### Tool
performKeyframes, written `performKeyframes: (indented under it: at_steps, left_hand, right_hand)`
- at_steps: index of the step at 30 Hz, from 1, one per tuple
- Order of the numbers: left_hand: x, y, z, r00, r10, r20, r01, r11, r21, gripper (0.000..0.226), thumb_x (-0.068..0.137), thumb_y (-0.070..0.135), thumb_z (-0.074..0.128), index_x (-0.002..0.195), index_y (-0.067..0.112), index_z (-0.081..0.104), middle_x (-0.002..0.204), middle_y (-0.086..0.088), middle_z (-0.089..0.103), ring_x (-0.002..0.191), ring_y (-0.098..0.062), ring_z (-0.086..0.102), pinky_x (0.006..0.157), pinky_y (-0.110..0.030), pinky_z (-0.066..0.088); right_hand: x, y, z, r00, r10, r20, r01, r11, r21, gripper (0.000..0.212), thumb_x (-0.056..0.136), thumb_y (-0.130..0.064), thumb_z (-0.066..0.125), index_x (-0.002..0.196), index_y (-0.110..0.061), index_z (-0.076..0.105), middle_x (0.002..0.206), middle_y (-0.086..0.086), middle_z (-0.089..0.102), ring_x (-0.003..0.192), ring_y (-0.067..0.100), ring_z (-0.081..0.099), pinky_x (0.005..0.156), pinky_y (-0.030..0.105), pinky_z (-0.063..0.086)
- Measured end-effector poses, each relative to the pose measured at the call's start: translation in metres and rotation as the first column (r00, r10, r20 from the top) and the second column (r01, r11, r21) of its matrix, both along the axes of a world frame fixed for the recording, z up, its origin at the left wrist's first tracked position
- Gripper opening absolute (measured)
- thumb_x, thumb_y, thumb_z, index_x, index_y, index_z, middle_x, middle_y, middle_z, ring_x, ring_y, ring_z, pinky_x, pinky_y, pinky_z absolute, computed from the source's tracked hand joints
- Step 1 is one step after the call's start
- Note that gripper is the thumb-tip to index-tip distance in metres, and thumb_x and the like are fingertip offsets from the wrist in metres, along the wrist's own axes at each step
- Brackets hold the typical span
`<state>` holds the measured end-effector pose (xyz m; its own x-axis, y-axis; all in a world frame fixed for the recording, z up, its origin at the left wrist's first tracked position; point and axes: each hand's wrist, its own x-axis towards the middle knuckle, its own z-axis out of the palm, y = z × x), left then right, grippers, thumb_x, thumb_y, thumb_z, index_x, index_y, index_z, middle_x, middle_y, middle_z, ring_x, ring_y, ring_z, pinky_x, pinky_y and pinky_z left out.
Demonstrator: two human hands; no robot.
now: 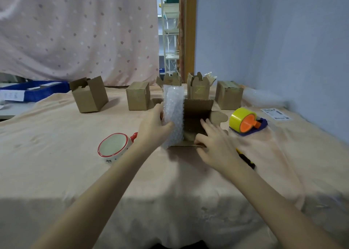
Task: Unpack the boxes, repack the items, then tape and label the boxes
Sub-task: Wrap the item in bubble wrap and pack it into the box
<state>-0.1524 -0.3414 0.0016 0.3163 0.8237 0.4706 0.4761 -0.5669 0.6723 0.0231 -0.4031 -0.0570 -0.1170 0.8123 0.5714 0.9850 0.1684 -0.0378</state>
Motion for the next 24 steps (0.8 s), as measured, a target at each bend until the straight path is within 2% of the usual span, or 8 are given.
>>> performKeyframes:
  at_steps: [3,5,7,9,13,16,20,24]
  left_hand:
    - [-0.002,0.004,-0.002,0.998,0.007,-0.058,-0.006,1.000,0.015,0.021,0.087,0.006,0.055,0.092,0.015,0.037,0.074,-0.003,0.041,0.063,-0.013,0.040,0.052,-0.021,0.029]
    - [-0.003,0.004,-0.004,0.997,0.000,-0.078,0.002,0.999,0.037,0.027,0.088,0.004,0.054,0.101,0.013,0.033,0.070,0.001,0.037,0.059,-0.010,0.037,0.048,-0.020,0.029]
    - [-0.003,0.004,-0.005,0.996,-0.004,-0.086,0.009,0.998,0.060,0.032,0.088,0.005,0.054,0.114,0.010,0.035,0.071,-0.003,0.044,0.060,-0.013,0.043,0.050,-0.023,0.031]
    - [-0.003,0.004,-0.005,0.998,-0.017,-0.067,0.020,0.999,0.048,0.040,0.089,0.006,0.053,0.125,0.009,0.035,0.081,-0.012,0.053,0.071,-0.022,0.053,0.059,-0.032,0.040]
    - [-0.002,0.005,-0.005,0.996,-0.039,-0.086,0.043,0.998,0.054,0.036,0.090,0.006,0.053,0.121,0.013,0.036,0.080,0.000,0.051,0.070,-0.015,0.051,0.053,-0.020,0.036]
    - [-0.005,0.010,-0.003,0.989,-0.034,-0.146,0.042,0.998,0.052,0.046,0.088,0.005,0.052,0.131,0.013,0.036,0.094,-0.003,0.055,0.086,-0.026,0.055,0.061,-0.030,0.037]
    - [-0.008,0.018,0.002,0.992,-0.084,-0.098,0.077,0.994,-0.075,0.047,0.091,0.011,0.053,0.135,0.018,0.036,0.118,-0.005,0.056,0.108,-0.023,0.055,0.082,-0.031,0.043]
    - [-0.004,0.019,-0.001,0.993,-0.121,-0.001,0.119,0.976,-0.181,0.045,0.098,0.013,0.045,0.141,0.021,0.033,0.123,0.002,0.054,0.109,-0.014,0.050,0.087,-0.027,0.037]
  right_hand:
    - [-0.006,-0.005,0.014,1.000,-0.005,-0.016,0.002,0.990,-0.142,0.019,0.073,-0.015,0.066,0.092,-0.014,0.063,0.145,0.020,0.043,0.138,0.033,0.036,0.105,0.039,0.035]
    - [-0.007,-0.003,0.025,0.991,-0.024,-0.135,-0.018,0.954,-0.298,0.034,0.083,-0.028,0.059,0.117,-0.021,0.056,0.157,0.007,0.025,0.144,0.020,0.025,0.107,0.032,0.029]
    - [-0.012,0.004,0.035,0.939,-0.060,-0.339,-0.073,0.927,-0.368,0.043,0.091,-0.033,0.051,0.132,-0.024,0.046,0.158,0.001,0.020,0.142,0.019,0.028,0.109,0.035,0.030]
    - [-0.017,0.020,0.041,0.848,-0.102,-0.521,-0.107,0.928,-0.356,0.044,0.098,-0.034,0.043,0.139,-0.019,0.040,0.150,0.000,0.034,0.132,0.018,0.039,0.102,0.033,0.034]
    - [-0.027,0.050,0.042,0.423,-0.112,-0.899,-0.287,0.924,-0.250,0.033,0.097,-0.038,0.051,0.121,-0.016,0.056,0.122,-0.002,0.059,0.112,0.015,0.054,0.095,0.030,0.045]
    - [-0.028,0.060,0.042,0.184,-0.145,-0.972,-0.395,0.895,-0.208,0.016,0.094,-0.031,0.058,0.102,-0.018,0.065,0.105,-0.003,0.067,0.100,0.014,0.061,0.083,0.025,0.050]
    - [-0.028,0.070,0.043,0.114,-0.181,-0.977,-0.410,0.887,-0.212,0.021,0.093,-0.029,0.061,0.108,-0.015,0.064,0.110,0.004,0.067,0.110,0.024,0.059,0.094,0.036,0.048]
    - [-0.030,0.072,0.046,0.132,-0.220,-0.967,-0.441,0.860,-0.256,0.032,0.095,-0.032,0.056,0.122,-0.015,0.058,0.117,0.005,0.063,0.104,0.027,0.059,0.084,0.036,0.045]
